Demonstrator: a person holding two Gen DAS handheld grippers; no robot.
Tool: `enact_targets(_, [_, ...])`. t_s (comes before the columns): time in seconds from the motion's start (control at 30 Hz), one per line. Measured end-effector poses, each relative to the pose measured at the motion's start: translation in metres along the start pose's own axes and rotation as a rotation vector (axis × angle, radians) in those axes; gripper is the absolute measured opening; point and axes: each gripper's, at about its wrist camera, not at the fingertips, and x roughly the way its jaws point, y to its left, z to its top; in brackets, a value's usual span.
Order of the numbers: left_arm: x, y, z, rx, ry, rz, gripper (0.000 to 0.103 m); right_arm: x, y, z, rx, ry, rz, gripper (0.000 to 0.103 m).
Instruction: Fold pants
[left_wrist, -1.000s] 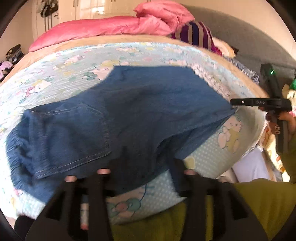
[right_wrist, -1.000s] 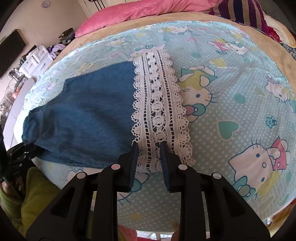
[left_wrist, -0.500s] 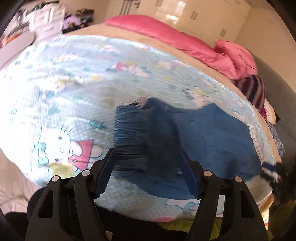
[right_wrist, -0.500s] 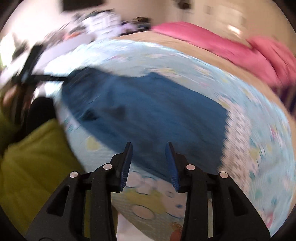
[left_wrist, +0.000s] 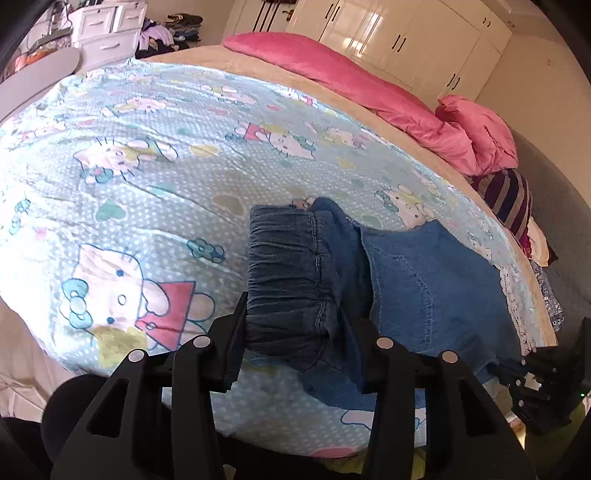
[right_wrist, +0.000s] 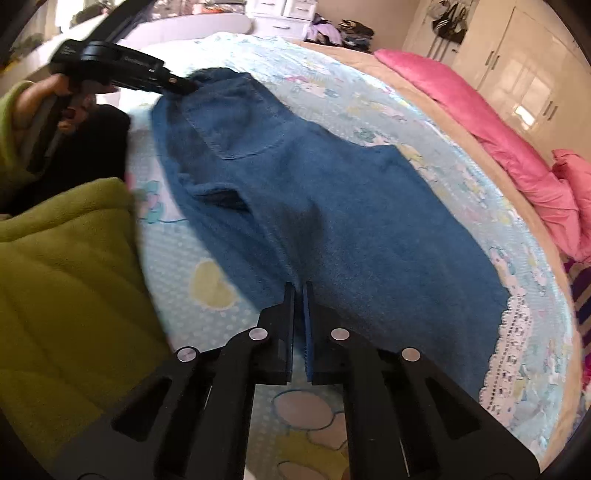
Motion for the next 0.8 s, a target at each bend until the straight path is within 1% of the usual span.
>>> enact_targets(0.07, [-0.004, 0.003, 0.002, -0.005, -0.014, 0.003, 0.043, -0.003, 0.007, -0.004, -0.031, 0.003, 0.017, 0.0])
enact_targets(0.13, [-0.006, 0.008, 0.004, -0.013, -0.02, 0.008, 0.043, 0.002, 0.009, -0.01, -0.039, 0.03, 0.029, 0.0])
enact_targets(0.23, [0.0, 0.015, 0.002, -0.039, 0.005, -0.007, 0.043, 0.011, 0.009, -0.013, -0.025, 0.051, 0.042, 0.001])
enact_targets(0.27, [0.002, 0.015, 0.001, -0.039, 0.012, -0.007, 0.044, 0.01, 0.009, -0.013, -0.018, 0.053, 0.057, 0.004])
enact_targets(0.3, [0.002, 0.016, 0.0, -0.043, 0.013, -0.008, 0.045, 0.008, 0.007, -0.012, -0.008, 0.051, 0.076, 0.006])
enact_targets(0.37, [-0.003, 0.018, 0.001, -0.05, 0.004, -0.024, 0.045, -0.003, 0.001, -0.013, 0.013, 0.031, 0.111, 0.016])
enact_targets(0.43, [-0.011, 0.016, 0.003, -0.04, -0.019, -0.021, 0.046, -0.016, -0.01, -0.014, 0.051, -0.007, 0.11, 0.021])
enact_targets(0.5, [-0.026, 0.011, 0.006, -0.022, -0.064, 0.001, 0.046, -0.027, -0.028, -0.016, 0.128, -0.044, 0.107, 0.026])
enact_targets(0.57, [-0.042, 0.001, 0.009, 0.007, -0.111, 0.006, 0.047, -0.034, -0.049, -0.02, 0.221, -0.068, 0.08, 0.029])
enact_targets(0.6, [-0.048, -0.007, 0.009, 0.032, -0.126, 0.013, 0.055, -0.034, -0.058, -0.023, 0.255, -0.065, 0.064, 0.03])
enact_targets(0.63, [-0.05, -0.017, 0.009, 0.067, -0.127, 0.019, 0.06, -0.033, -0.067, -0.025, 0.288, -0.056, 0.038, 0.03])
enact_targets(0.67, [-0.048, -0.029, 0.007, 0.104, -0.112, 0.016, 0.069, -0.032, -0.073, -0.028, 0.311, -0.047, 0.023, 0.03])
enact_targets(0.7, [-0.045, -0.038, 0.006, 0.132, -0.098, 0.005, 0.07, -0.03, -0.077, -0.03, 0.329, -0.039, 0.016, 0.031])
enact_targets(0.73, [-0.039, -0.053, 0.002, 0.177, -0.077, -0.021, 0.07, -0.028, -0.08, -0.032, 0.345, -0.029, 0.01, 0.031])
enact_targets(0.8, [-0.027, -0.074, -0.006, 0.24, -0.036, -0.049, 0.071, -0.023, -0.084, -0.035, 0.351, -0.01, -0.005, 0.035])
